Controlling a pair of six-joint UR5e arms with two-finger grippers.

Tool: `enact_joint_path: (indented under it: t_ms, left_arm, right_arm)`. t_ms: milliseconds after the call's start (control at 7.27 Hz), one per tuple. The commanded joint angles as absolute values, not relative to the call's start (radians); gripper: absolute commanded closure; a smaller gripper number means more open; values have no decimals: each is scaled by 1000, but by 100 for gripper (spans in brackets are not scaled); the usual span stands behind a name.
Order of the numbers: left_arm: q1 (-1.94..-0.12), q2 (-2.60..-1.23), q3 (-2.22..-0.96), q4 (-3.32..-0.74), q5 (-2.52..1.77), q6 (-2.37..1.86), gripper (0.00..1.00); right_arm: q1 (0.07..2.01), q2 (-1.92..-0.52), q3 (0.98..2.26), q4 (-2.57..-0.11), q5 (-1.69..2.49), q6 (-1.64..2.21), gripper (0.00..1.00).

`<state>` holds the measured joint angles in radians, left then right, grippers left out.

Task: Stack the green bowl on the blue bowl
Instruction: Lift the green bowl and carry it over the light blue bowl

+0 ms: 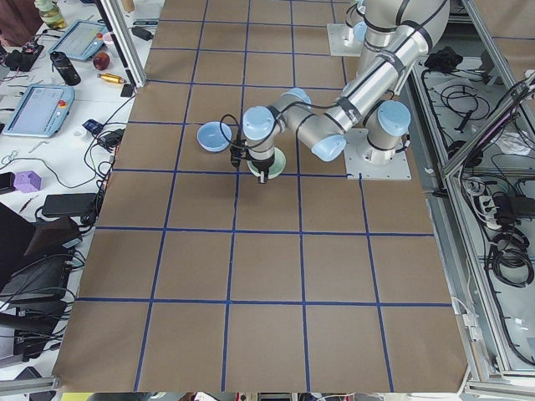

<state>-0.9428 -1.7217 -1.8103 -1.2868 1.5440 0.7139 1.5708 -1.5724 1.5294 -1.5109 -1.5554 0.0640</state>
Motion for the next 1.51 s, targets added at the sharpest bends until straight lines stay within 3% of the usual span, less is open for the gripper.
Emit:
enact_joint_path:
  t_ms: [0,550,1375]
  left_arm:
    - [-1052,-1784,-1629,-1390,1526,580,94]
    - [-1184,-1945,-1470,-1310,1487,433,93]
    - [-1282,-2058,-1477,-1262,1459,227,92]
  right_arm:
    - [1571,-1572,1529,-1512,-1555,64,0]
    - [1571,-1572,1529,-1511,-1555,64,0]
    - [1571,-1572,1529,-1511,-1555,64,0]
